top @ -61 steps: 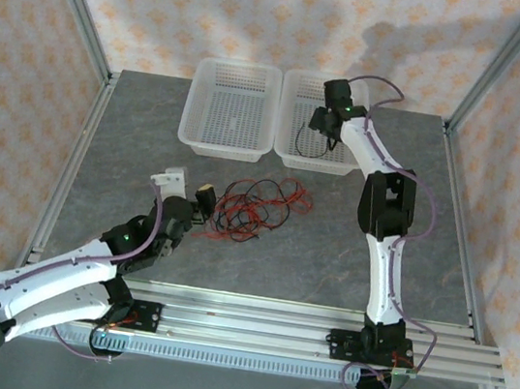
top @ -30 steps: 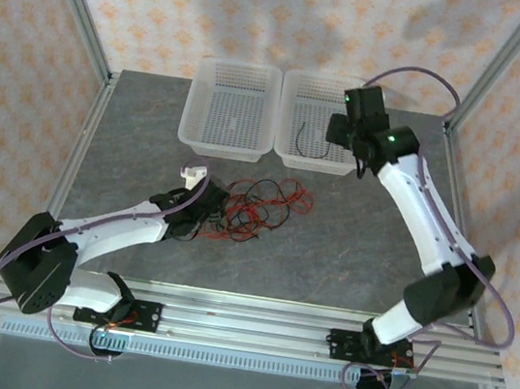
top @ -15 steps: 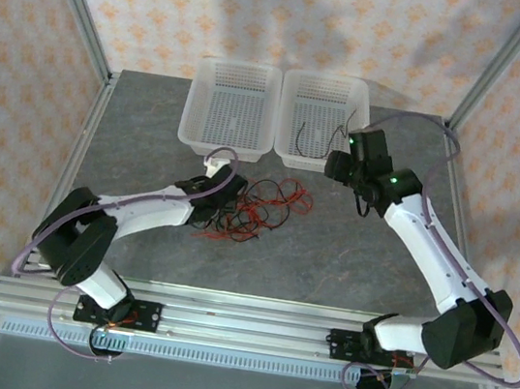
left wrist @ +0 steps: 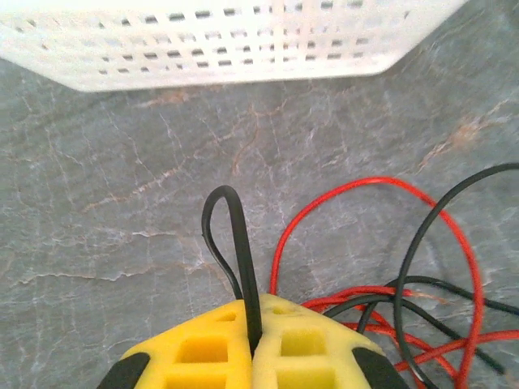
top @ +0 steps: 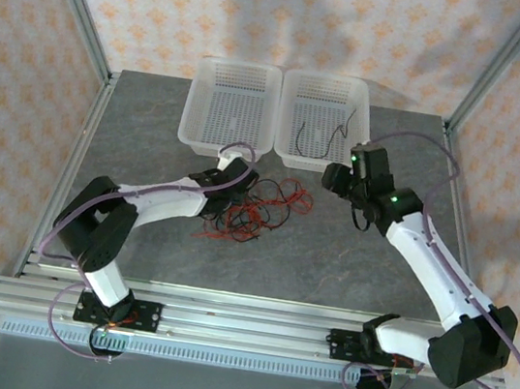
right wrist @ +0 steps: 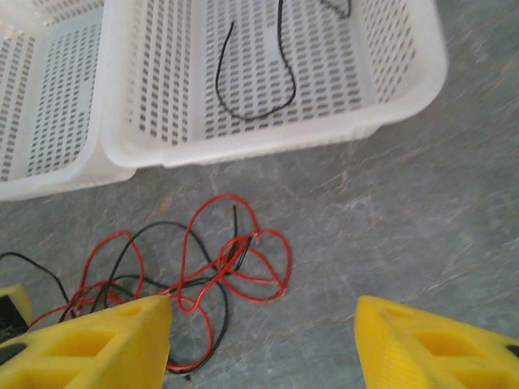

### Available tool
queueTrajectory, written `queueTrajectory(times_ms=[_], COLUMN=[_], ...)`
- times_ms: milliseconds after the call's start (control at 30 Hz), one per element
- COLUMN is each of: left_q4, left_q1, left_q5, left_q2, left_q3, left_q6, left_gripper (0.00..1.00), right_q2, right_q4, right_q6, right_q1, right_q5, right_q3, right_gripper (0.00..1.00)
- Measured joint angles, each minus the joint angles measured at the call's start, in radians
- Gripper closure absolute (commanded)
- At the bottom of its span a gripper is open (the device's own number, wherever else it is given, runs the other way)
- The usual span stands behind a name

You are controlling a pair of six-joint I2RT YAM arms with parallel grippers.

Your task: Untangle the cables

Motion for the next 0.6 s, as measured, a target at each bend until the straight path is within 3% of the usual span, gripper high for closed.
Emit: queueTrajectory(times_ms=[200, 367, 600], left_q4=[-0.003, -0.005, -0.026], left_q1=[-0.011, -0.040, -0.062], left_q5=[0.018, 0.060, 0.114], left_q2=[-0.167, -0.287, -0.364], left_q3=[0.013, 0.032, 0.041], left_q6=[-0.007, -0.027, -0.057], left_gripper=[1.00, 1.00, 1.00], right_q2=[0.003, 0.053, 0.244], right_q4=[0.178, 0.446, 0.664], right_q6=[0.101, 0.240, 0.349], right_q1=[0.056, 0.113, 0.187], right_q5=[-0.161, -0.314, -0.402], right_q3=[-0.167, -0.303, -0.285], right_gripper=[0.45, 0.46, 0.48])
